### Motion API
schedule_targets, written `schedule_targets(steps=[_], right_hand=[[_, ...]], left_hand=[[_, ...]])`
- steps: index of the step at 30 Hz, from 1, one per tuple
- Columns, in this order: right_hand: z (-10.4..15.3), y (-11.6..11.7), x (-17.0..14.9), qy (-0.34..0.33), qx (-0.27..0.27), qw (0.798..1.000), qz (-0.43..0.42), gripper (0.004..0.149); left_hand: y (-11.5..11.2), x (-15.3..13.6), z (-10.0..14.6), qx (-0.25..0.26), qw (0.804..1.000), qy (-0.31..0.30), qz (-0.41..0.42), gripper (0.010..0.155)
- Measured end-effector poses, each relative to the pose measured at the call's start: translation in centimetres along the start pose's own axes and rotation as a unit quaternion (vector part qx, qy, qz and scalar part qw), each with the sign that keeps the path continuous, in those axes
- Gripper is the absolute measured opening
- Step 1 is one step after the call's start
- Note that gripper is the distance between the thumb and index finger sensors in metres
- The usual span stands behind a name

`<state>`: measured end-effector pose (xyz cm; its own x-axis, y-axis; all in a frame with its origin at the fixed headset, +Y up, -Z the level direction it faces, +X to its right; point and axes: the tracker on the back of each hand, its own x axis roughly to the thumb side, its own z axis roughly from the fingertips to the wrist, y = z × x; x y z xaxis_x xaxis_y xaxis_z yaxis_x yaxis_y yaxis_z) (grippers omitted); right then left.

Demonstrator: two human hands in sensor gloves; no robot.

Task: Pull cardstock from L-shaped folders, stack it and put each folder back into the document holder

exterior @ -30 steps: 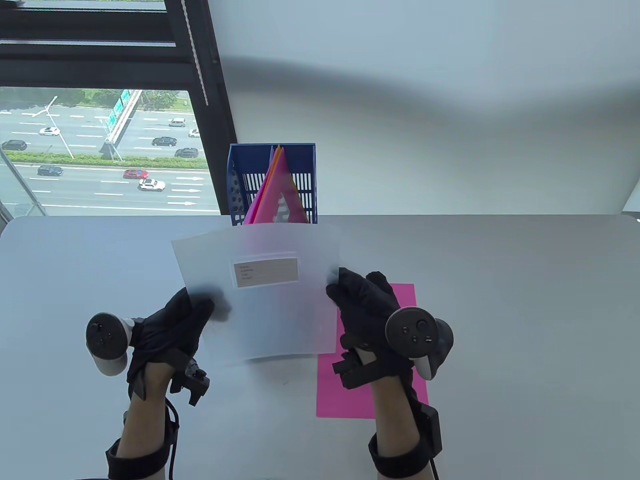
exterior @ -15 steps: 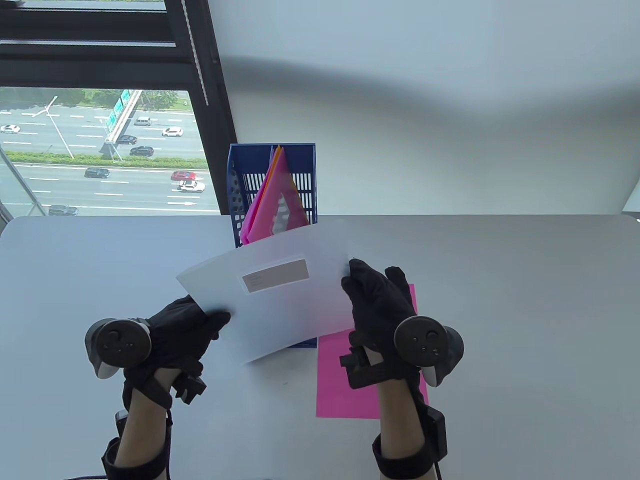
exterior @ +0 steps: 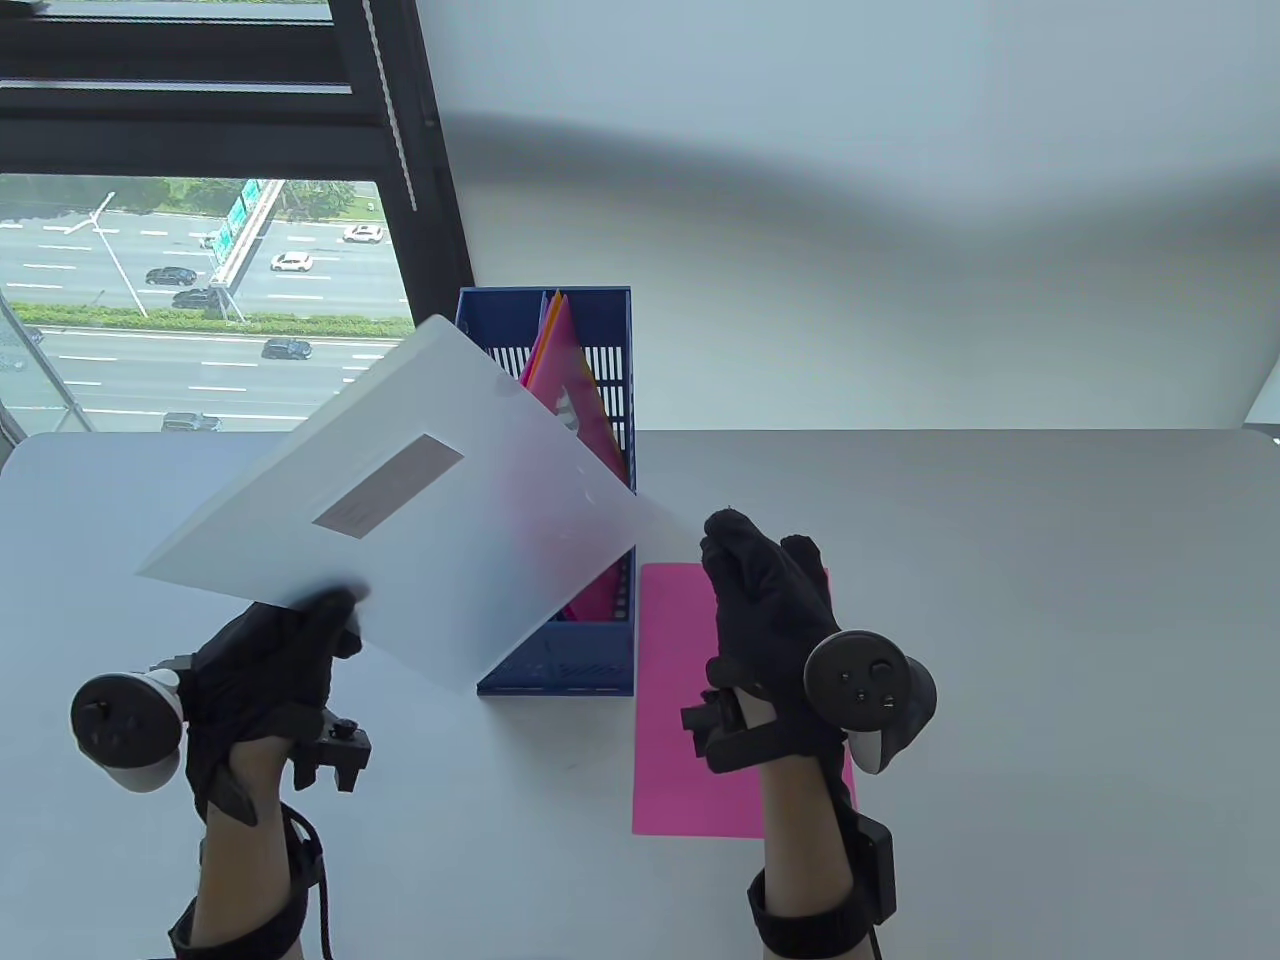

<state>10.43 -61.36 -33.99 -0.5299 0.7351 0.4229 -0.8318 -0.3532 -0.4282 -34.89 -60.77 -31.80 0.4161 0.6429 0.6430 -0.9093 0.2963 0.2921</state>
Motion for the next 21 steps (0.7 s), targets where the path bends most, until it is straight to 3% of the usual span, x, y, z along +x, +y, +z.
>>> schedule_targets(steps=[8,12,15,21], right_hand=[[0.0,-0.1,-0.1,0.0,-0.003,1.0,0.005,0.04],[0.0,-0.1,-0.1,0.004,-0.003,1.0,0.004,0.04],[0.0,-0.1,-0.1,0.005,-0.003,1.0,0.003,0.04],[0.0,0.3,-0.2,0.006,0.003,1.0,0.007,0.04]], left_hand=[[2.3,-0.6,1.3,0.14,0.988,0.045,0.055,0.04],[2.7,-0.5,1.7,0.183,0.98,0.061,0.041,0.04],[2.3,-0.4,1.7,0.179,0.981,0.075,0.005,0.042],[-0.8,-0.9,1.3,0.141,0.985,0.084,-0.046,0.044]])
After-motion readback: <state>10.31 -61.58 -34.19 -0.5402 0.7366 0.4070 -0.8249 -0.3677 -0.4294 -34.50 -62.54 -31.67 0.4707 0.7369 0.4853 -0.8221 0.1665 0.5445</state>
